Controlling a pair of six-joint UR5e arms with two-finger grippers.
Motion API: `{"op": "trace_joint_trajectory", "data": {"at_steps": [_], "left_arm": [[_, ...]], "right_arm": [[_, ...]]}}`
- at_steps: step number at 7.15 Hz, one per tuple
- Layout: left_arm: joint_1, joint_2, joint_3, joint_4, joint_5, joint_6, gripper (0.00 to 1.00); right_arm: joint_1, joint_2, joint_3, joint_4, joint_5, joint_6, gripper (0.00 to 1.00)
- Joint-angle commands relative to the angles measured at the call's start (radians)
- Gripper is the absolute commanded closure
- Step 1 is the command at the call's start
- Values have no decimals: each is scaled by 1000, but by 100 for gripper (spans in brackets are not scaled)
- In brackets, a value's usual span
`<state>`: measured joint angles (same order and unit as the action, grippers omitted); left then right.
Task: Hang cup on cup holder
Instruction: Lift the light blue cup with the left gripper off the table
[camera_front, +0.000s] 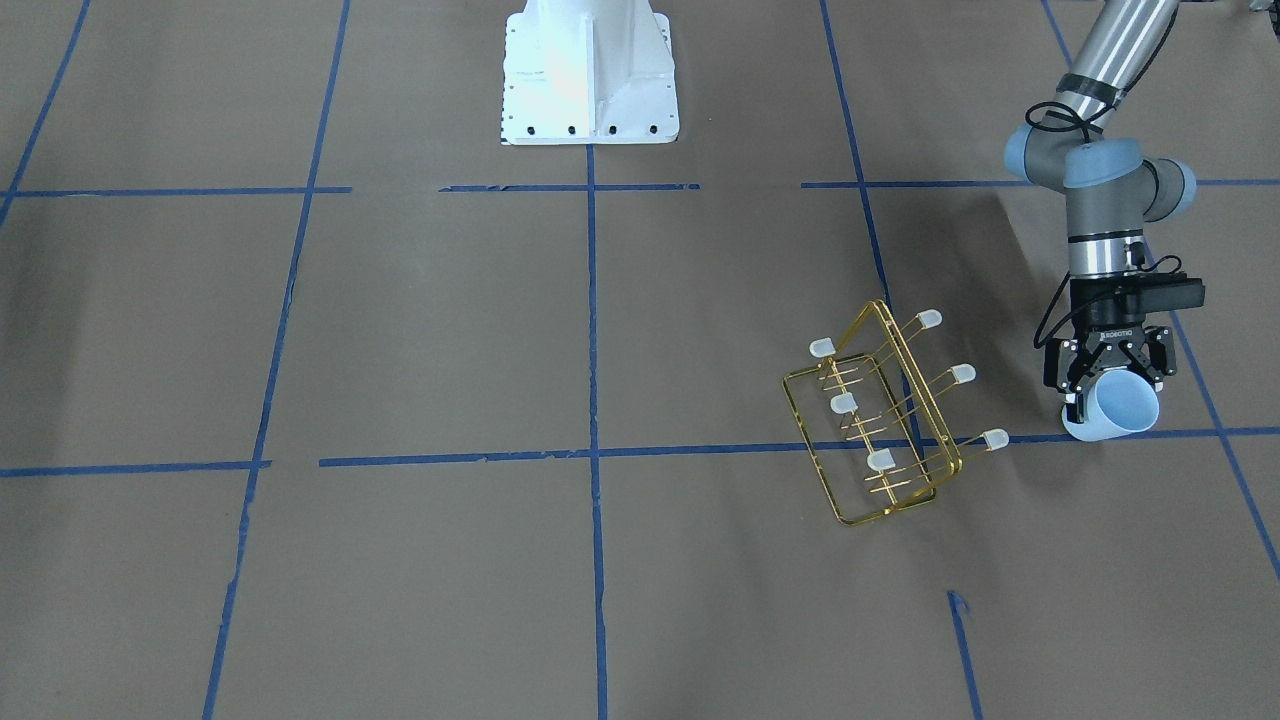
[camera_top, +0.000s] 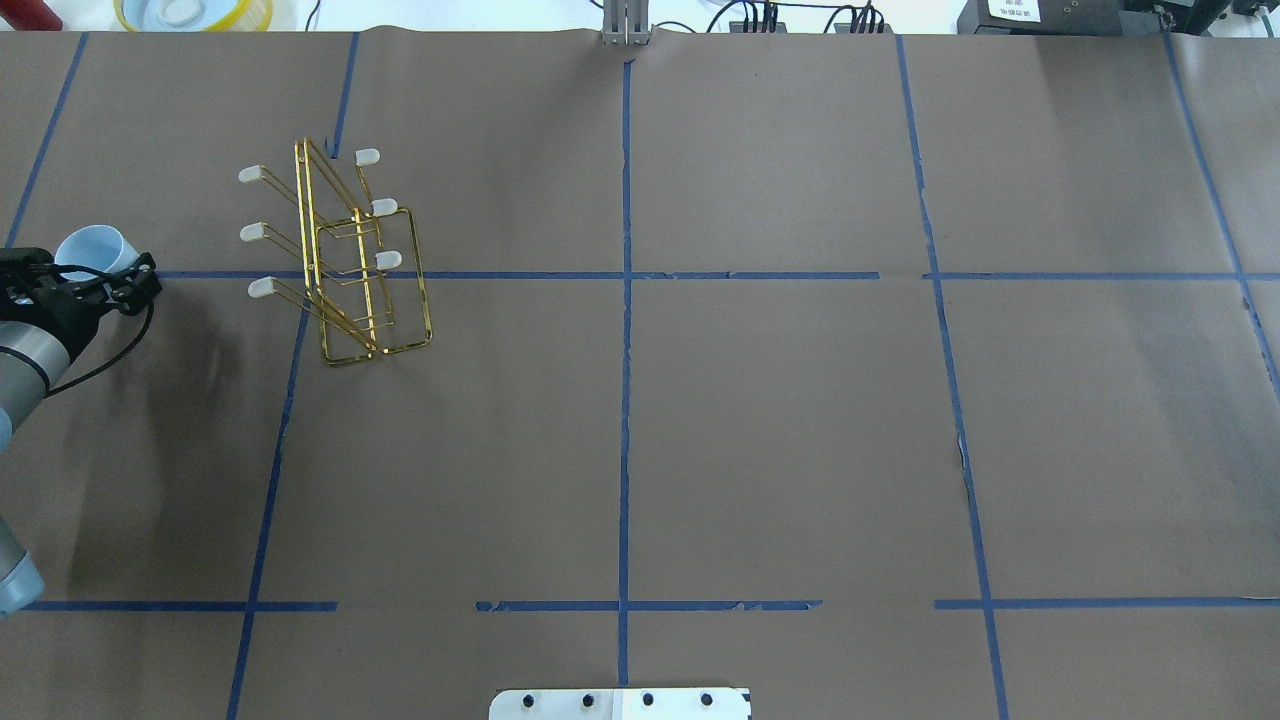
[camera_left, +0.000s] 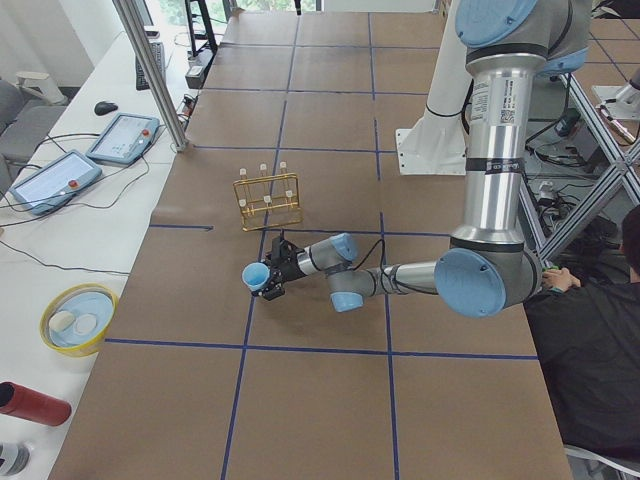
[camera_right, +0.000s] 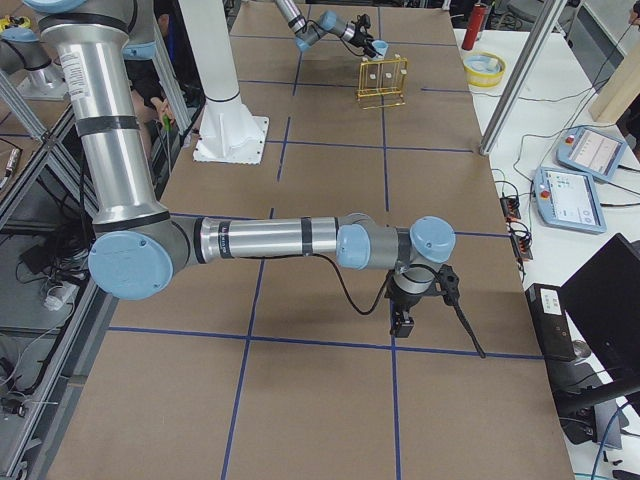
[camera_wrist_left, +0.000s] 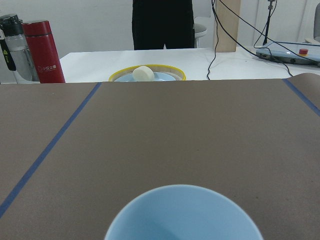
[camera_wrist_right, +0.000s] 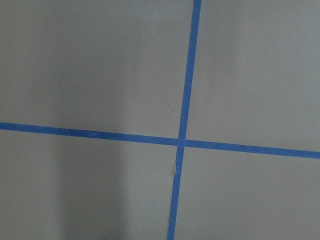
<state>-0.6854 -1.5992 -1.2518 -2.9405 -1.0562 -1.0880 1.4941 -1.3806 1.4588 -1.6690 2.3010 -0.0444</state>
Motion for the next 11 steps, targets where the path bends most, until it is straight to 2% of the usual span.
{"op": "trace_joint_trajectory", "data": {"at_steps": [1,4,8,11], "left_arm": [[-2,-16,29,0,-1,-1,2],[-2,-34,69,-2,-2,-7,8],[-2,-44,78,-2,-33,-9,10],[-2,-44,78,-2,-59,-9,22]], "right_arm": [[-1,0,0,0,0,0,0],[0,0,0,0,0,0,0],[0,0,0,0,0,0,0],[0,0,0,0,0,0,0]]}}
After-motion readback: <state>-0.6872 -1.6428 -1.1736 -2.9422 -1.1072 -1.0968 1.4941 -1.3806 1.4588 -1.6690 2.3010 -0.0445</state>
